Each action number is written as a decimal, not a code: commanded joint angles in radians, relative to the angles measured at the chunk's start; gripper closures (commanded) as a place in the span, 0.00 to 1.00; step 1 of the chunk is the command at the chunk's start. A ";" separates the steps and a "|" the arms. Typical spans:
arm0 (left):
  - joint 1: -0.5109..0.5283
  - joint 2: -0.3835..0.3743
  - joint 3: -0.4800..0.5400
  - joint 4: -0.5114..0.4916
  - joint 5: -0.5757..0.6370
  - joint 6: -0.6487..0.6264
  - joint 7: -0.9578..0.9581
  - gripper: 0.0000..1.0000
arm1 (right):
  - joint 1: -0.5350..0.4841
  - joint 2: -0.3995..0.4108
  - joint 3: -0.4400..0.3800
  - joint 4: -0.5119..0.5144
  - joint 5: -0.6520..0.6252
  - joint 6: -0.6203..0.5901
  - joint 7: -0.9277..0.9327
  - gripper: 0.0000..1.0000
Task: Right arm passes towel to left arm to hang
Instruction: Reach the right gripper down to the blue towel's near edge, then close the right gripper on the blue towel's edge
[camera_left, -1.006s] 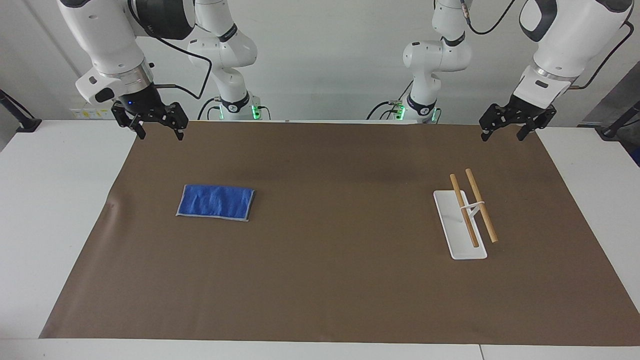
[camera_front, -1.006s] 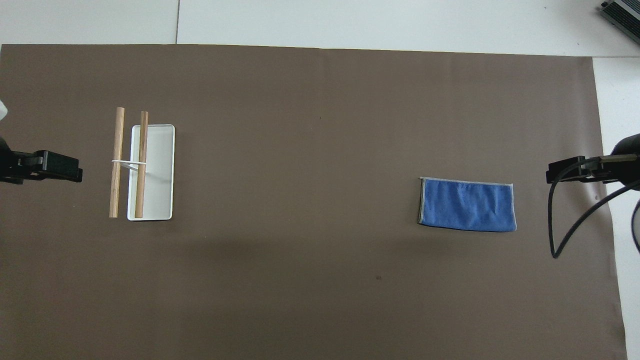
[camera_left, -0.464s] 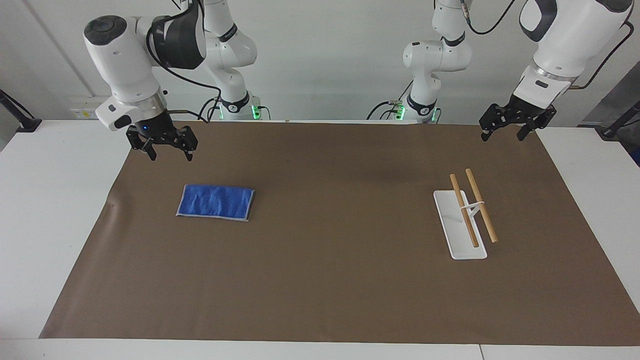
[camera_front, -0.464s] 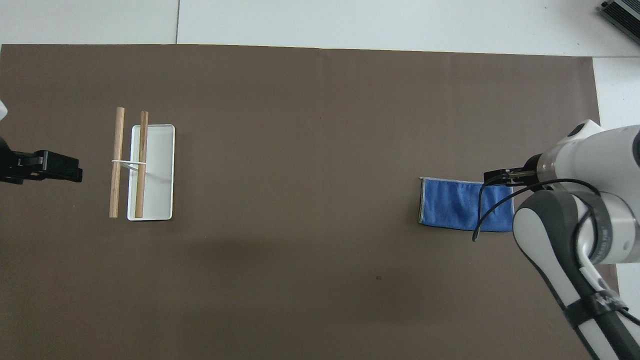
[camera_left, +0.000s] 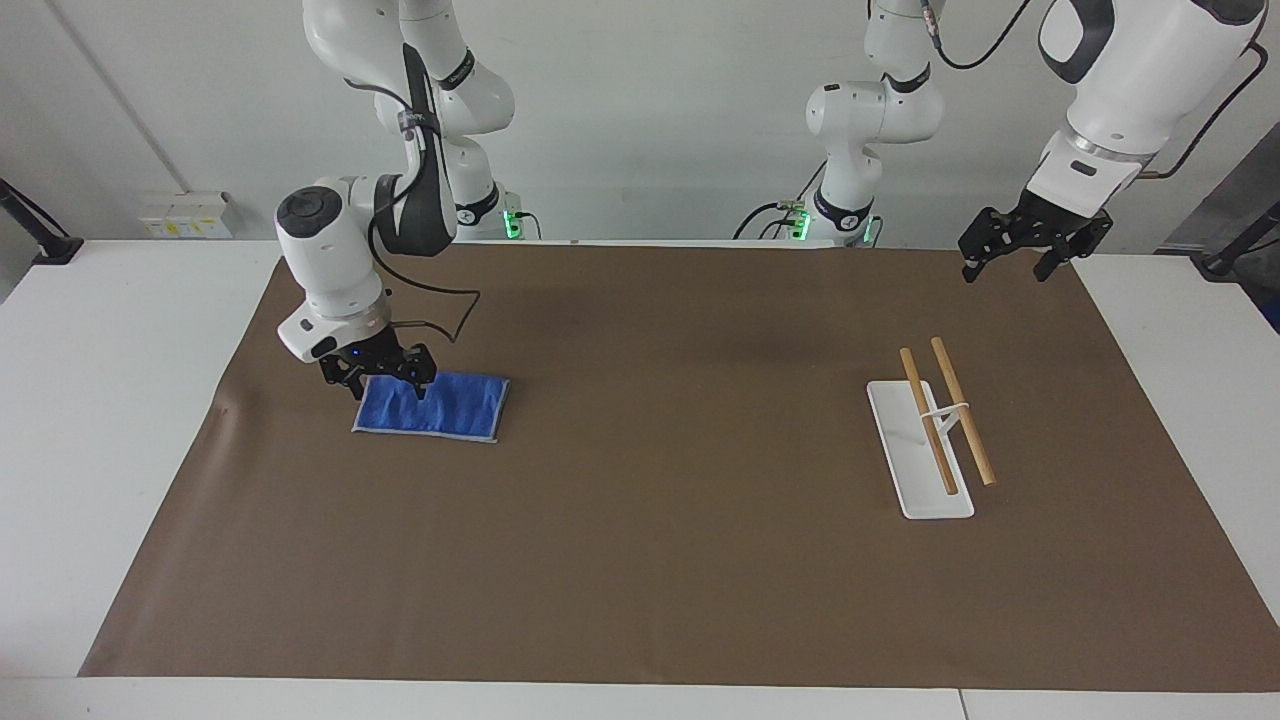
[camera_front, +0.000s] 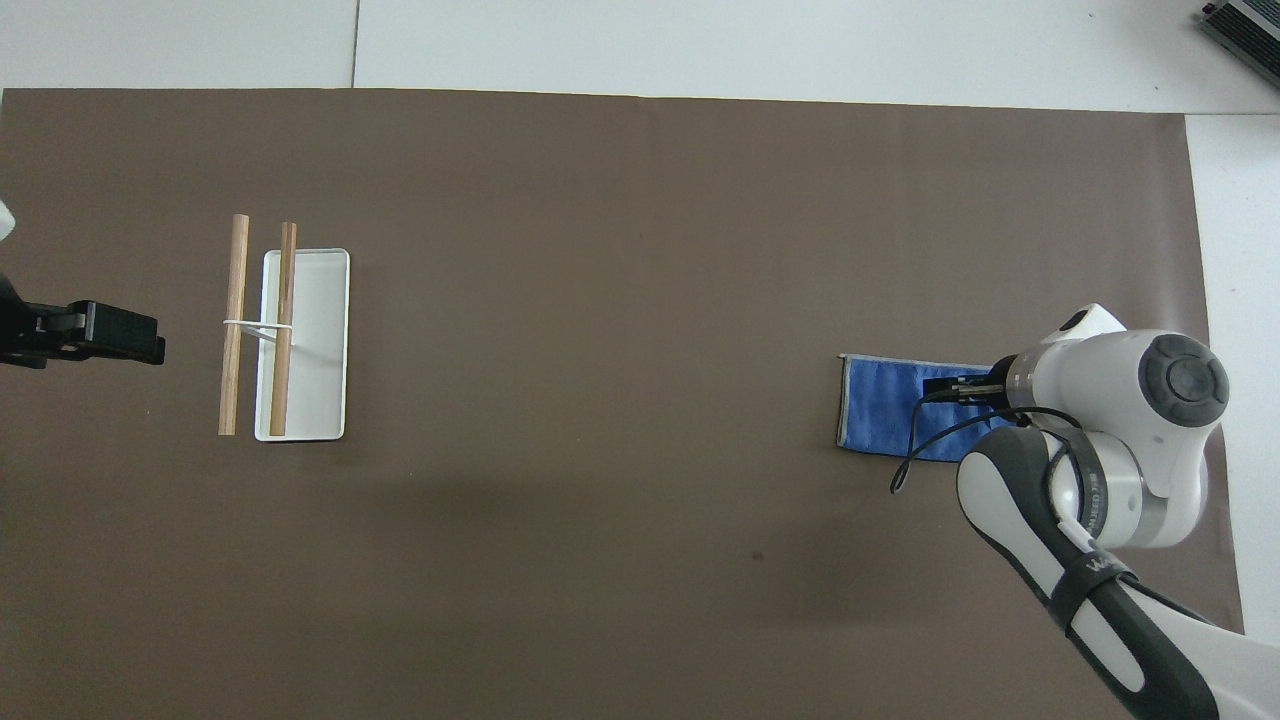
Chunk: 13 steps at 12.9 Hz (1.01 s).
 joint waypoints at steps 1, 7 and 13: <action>-0.001 -0.023 0.001 -0.023 0.011 -0.006 0.003 0.00 | -0.033 0.000 0.005 -0.027 0.036 0.018 -0.060 0.00; -0.001 -0.023 0.001 -0.023 0.011 -0.004 0.003 0.00 | -0.033 0.027 0.005 -0.038 0.037 0.044 -0.047 0.00; -0.001 -0.023 0.001 -0.023 0.011 -0.006 0.003 0.00 | -0.030 0.028 0.005 -0.050 0.037 0.045 -0.048 0.35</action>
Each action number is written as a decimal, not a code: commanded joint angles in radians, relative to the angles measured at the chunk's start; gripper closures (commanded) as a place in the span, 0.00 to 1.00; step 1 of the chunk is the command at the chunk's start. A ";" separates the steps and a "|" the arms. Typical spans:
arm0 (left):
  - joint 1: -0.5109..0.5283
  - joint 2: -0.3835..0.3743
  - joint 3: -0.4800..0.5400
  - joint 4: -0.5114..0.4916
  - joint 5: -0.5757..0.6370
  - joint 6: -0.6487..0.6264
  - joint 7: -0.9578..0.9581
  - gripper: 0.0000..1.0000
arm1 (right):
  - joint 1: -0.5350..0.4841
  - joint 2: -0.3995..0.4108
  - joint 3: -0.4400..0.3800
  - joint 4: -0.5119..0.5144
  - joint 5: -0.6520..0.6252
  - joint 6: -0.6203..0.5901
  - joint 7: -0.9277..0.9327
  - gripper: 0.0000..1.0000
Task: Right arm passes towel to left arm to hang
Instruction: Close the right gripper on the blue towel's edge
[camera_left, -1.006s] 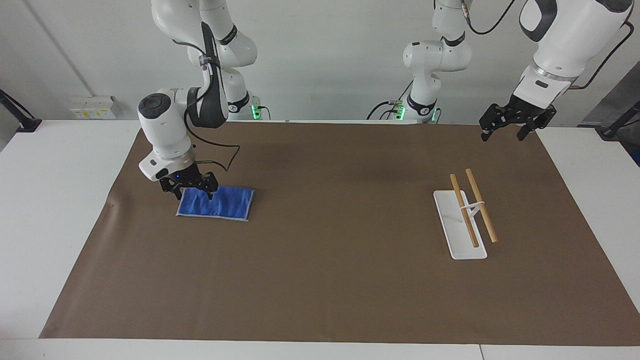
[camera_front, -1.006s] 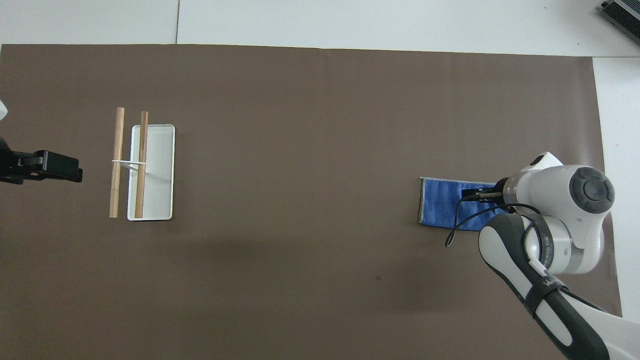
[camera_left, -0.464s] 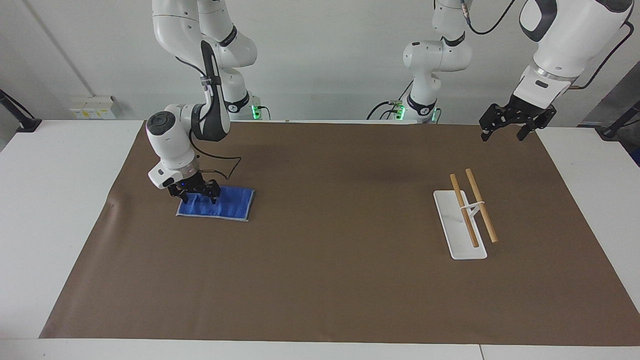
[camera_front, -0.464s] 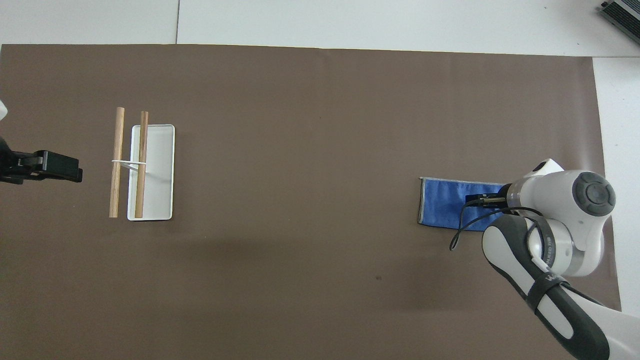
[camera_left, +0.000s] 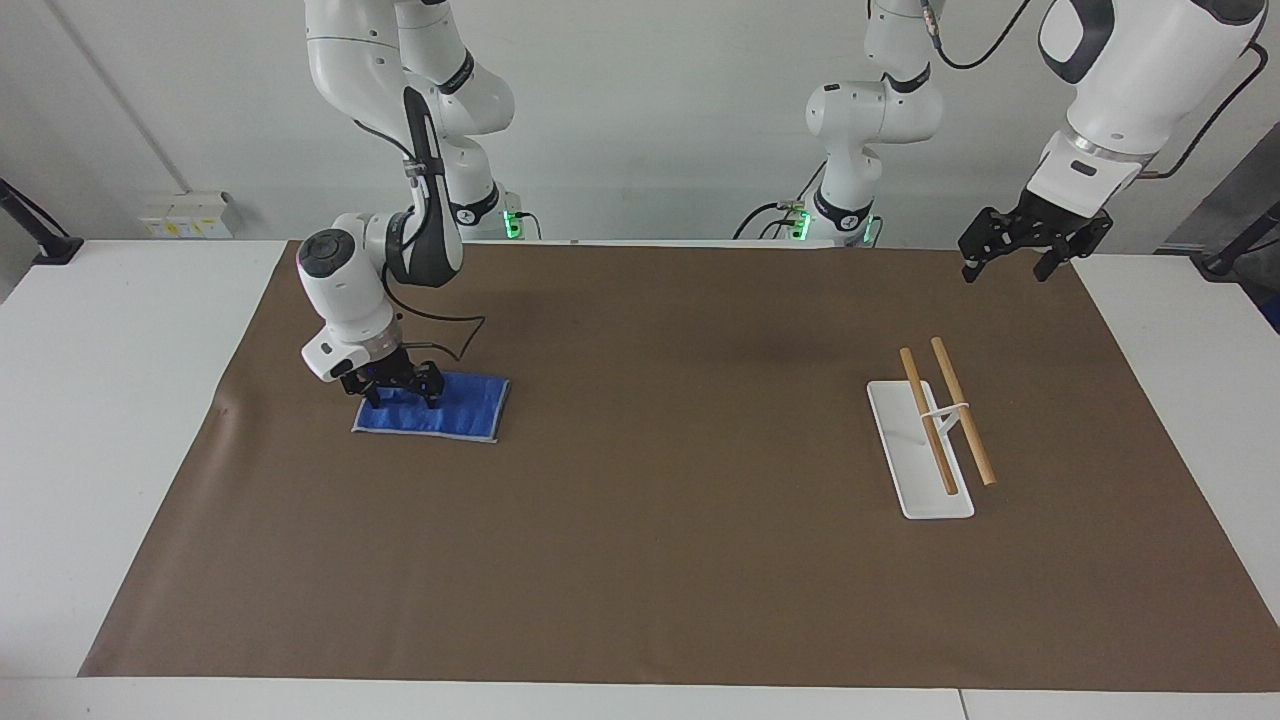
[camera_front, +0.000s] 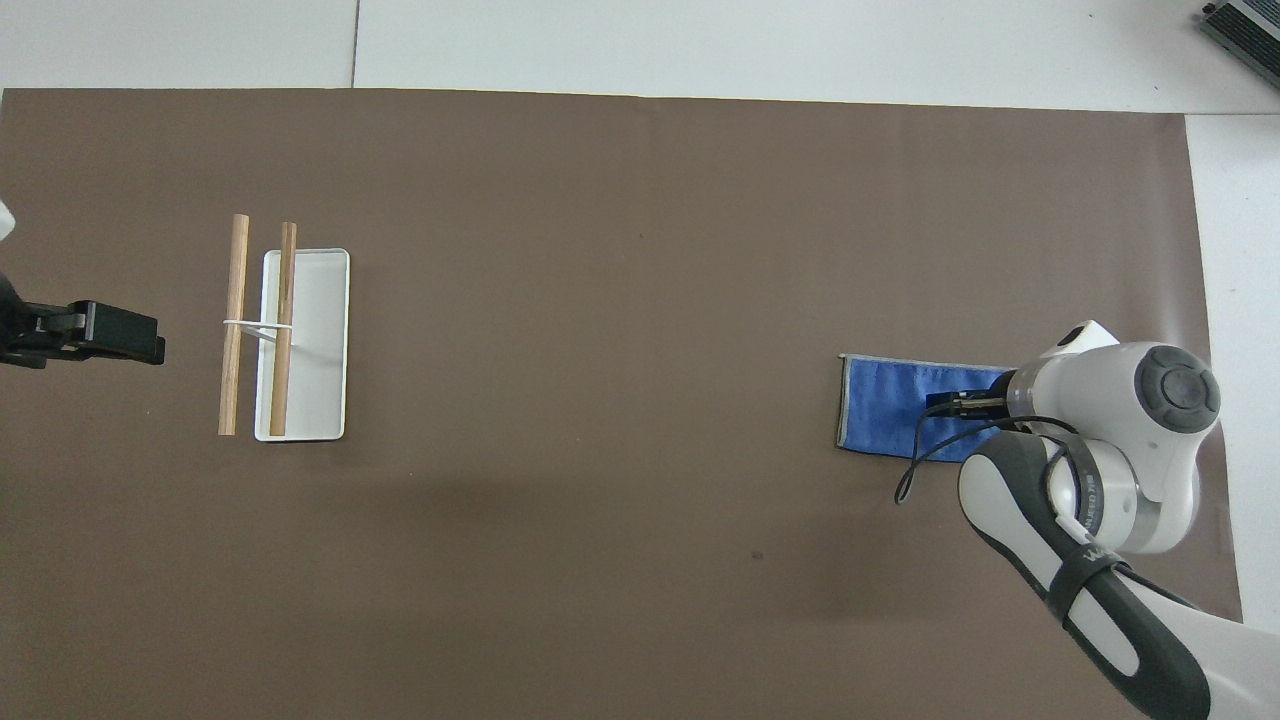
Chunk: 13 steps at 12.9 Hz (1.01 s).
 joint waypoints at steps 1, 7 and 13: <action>-0.001 -0.023 0.001 -0.023 0.011 -0.006 0.003 0.00 | -0.003 -0.001 0.004 -0.021 0.026 0.024 -0.014 0.61; -0.001 -0.023 0.001 -0.023 0.011 -0.004 0.003 0.00 | 0.052 -0.008 0.006 0.117 0.026 -0.143 0.135 1.00; -0.001 -0.023 0.001 -0.023 0.011 -0.006 0.003 0.00 | 0.077 -0.035 0.009 0.321 0.099 -0.343 0.153 1.00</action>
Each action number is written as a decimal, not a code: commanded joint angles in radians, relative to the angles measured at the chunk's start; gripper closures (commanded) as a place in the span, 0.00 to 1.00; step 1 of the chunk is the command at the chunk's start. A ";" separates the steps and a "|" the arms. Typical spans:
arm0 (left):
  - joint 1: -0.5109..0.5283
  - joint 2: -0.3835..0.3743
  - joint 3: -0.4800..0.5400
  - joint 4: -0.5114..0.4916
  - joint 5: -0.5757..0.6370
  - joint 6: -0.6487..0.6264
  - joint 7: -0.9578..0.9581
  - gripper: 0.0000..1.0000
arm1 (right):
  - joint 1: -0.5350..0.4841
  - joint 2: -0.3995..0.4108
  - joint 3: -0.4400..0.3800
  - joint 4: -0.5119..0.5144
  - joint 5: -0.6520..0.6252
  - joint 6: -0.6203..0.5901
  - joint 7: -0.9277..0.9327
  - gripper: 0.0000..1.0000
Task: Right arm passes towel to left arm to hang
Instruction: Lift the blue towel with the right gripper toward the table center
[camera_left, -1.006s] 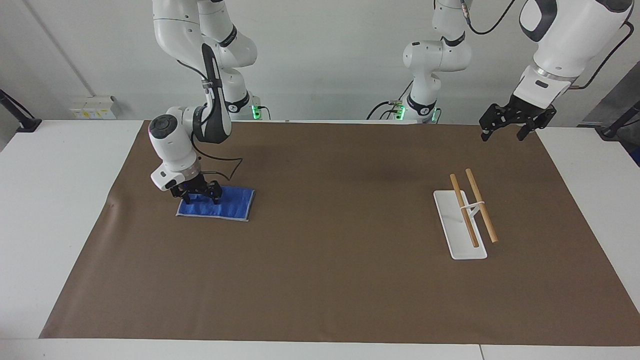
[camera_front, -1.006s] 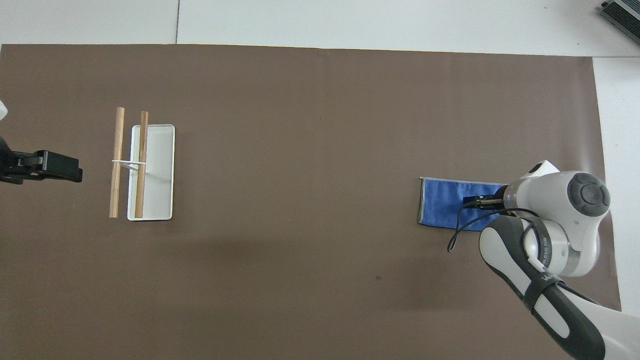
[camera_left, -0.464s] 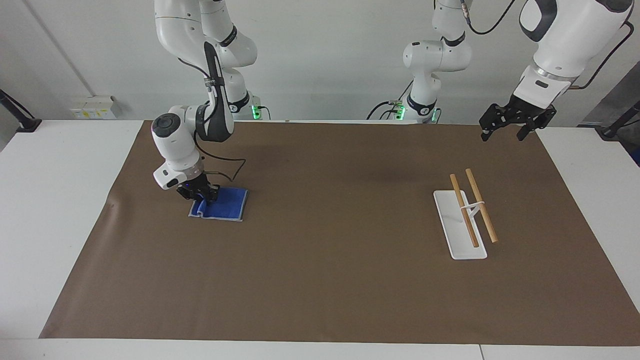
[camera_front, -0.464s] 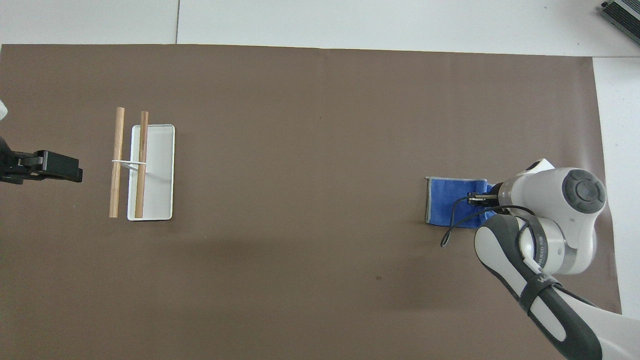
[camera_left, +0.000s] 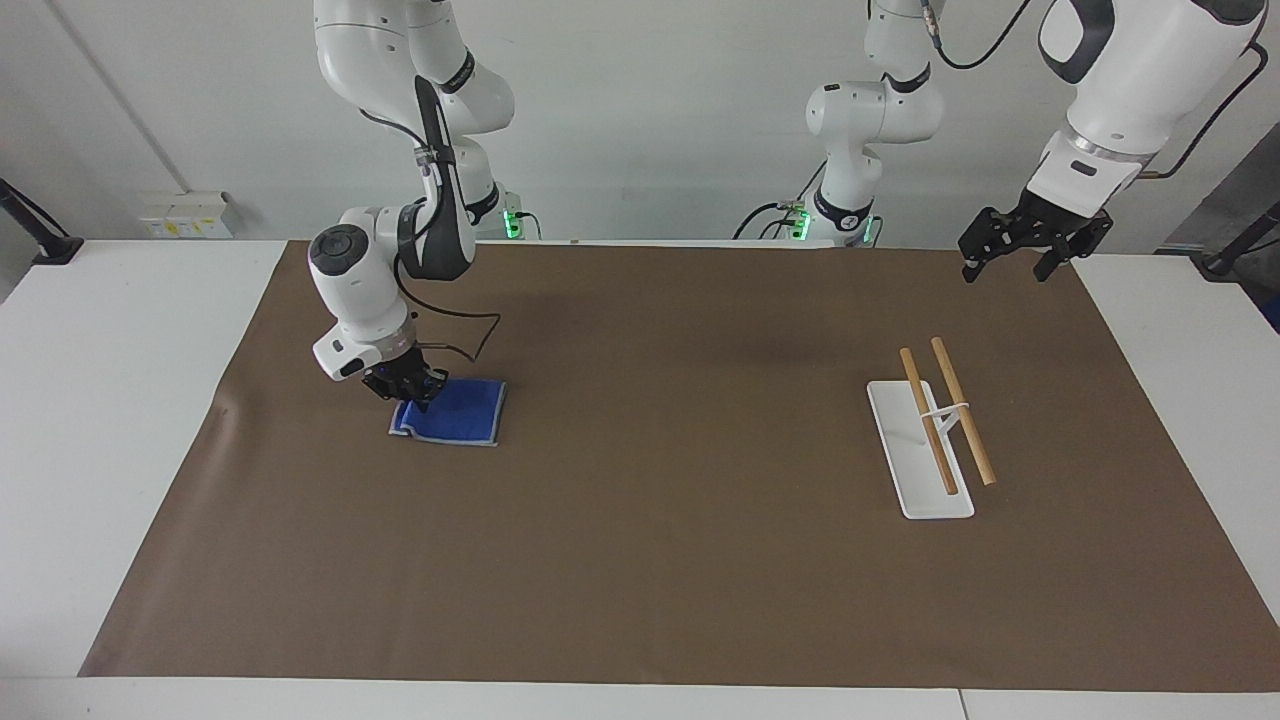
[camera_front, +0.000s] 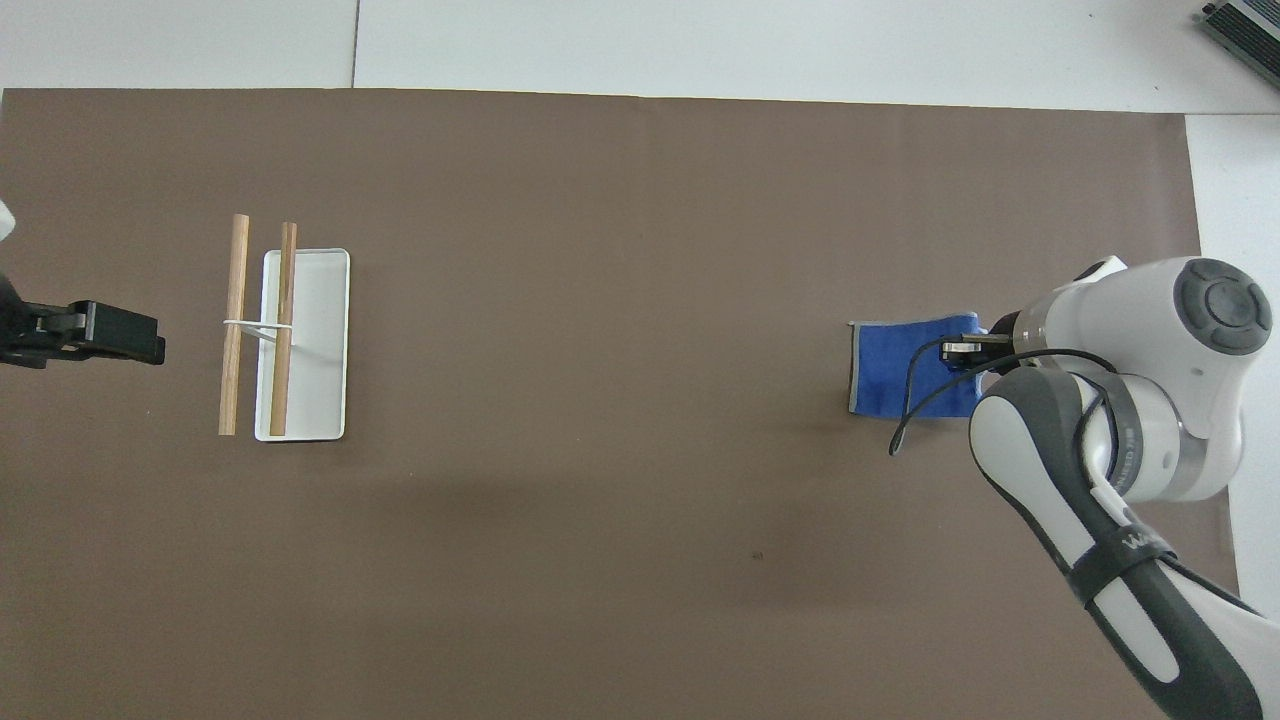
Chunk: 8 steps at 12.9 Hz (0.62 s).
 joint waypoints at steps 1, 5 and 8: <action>-0.001 -0.023 0.001 -0.023 0.011 -0.004 0.003 0.00 | 0.017 -0.007 0.007 0.106 0.035 -0.094 0.039 1.00; -0.001 -0.023 0.001 -0.023 0.011 -0.005 0.003 0.00 | 0.045 -0.021 0.007 0.203 0.188 -0.142 0.088 1.00; -0.001 -0.023 0.001 -0.023 0.011 -0.004 0.003 0.00 | 0.037 -0.039 0.005 0.216 0.362 -0.136 0.089 1.00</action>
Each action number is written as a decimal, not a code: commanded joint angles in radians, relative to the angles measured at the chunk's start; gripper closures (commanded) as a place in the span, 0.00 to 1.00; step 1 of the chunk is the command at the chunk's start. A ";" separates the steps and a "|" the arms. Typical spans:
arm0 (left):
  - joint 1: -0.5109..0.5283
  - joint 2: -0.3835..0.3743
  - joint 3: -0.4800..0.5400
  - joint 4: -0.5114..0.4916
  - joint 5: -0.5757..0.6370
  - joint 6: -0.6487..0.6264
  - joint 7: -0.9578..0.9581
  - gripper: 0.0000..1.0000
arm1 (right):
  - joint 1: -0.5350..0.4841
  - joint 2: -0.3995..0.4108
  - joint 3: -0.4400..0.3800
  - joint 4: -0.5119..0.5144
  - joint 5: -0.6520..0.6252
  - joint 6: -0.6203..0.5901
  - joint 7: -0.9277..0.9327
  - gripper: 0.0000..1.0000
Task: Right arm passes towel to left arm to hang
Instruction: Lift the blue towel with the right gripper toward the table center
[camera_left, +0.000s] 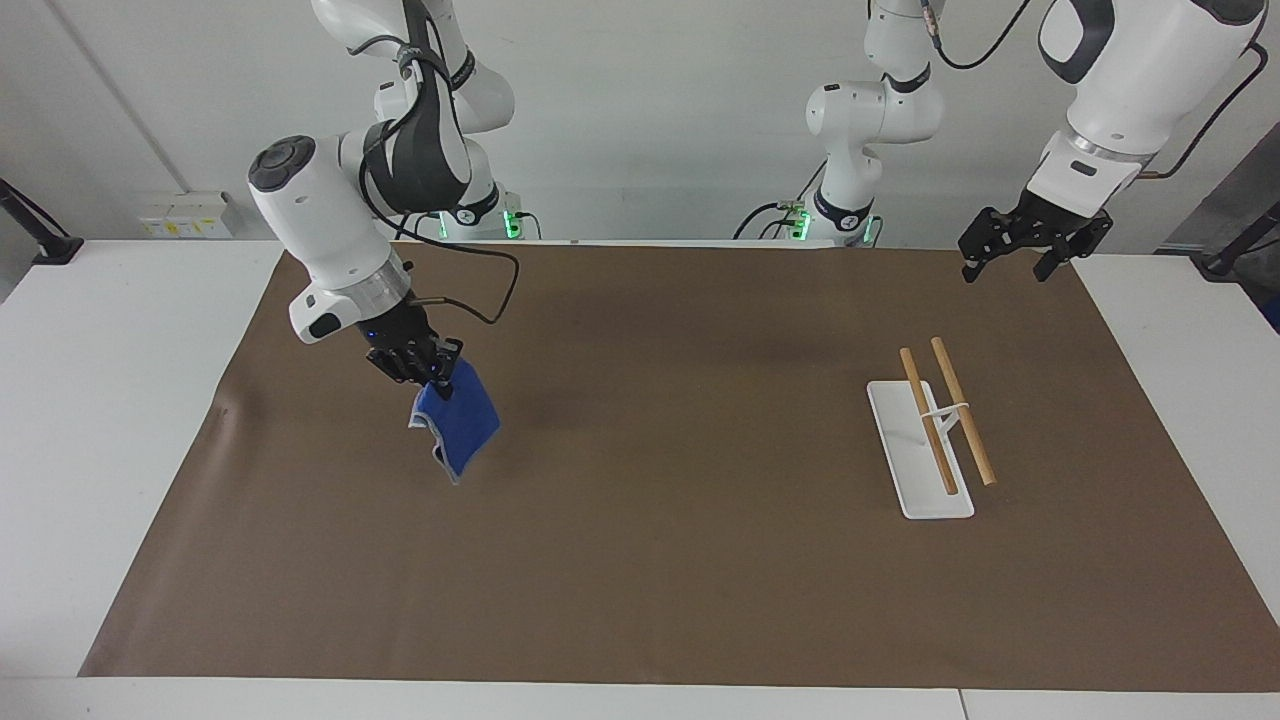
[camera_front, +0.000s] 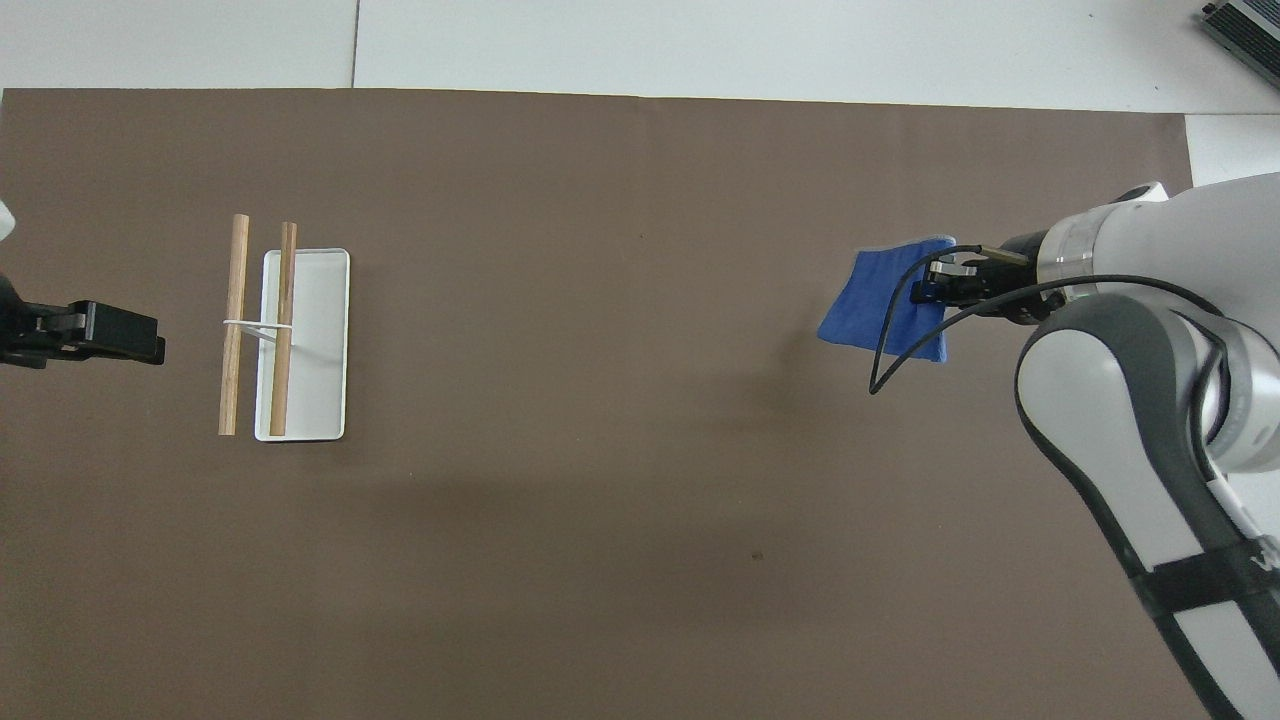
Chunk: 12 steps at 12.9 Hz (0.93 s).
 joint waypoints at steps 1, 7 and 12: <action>-0.001 -0.023 0.001 -0.023 0.011 -0.005 0.003 0.00 | -0.022 -0.018 0.003 0.007 0.150 -0.013 0.012 1.00; -0.001 -0.023 0.001 -0.023 0.011 -0.005 0.000 0.00 | -0.047 -0.038 -0.004 -0.012 0.575 -0.017 0.048 1.00; -0.013 -0.020 -0.005 -0.021 0.011 -0.001 -0.003 0.00 | -0.002 -0.038 0.003 -0.013 0.781 0.018 0.176 1.00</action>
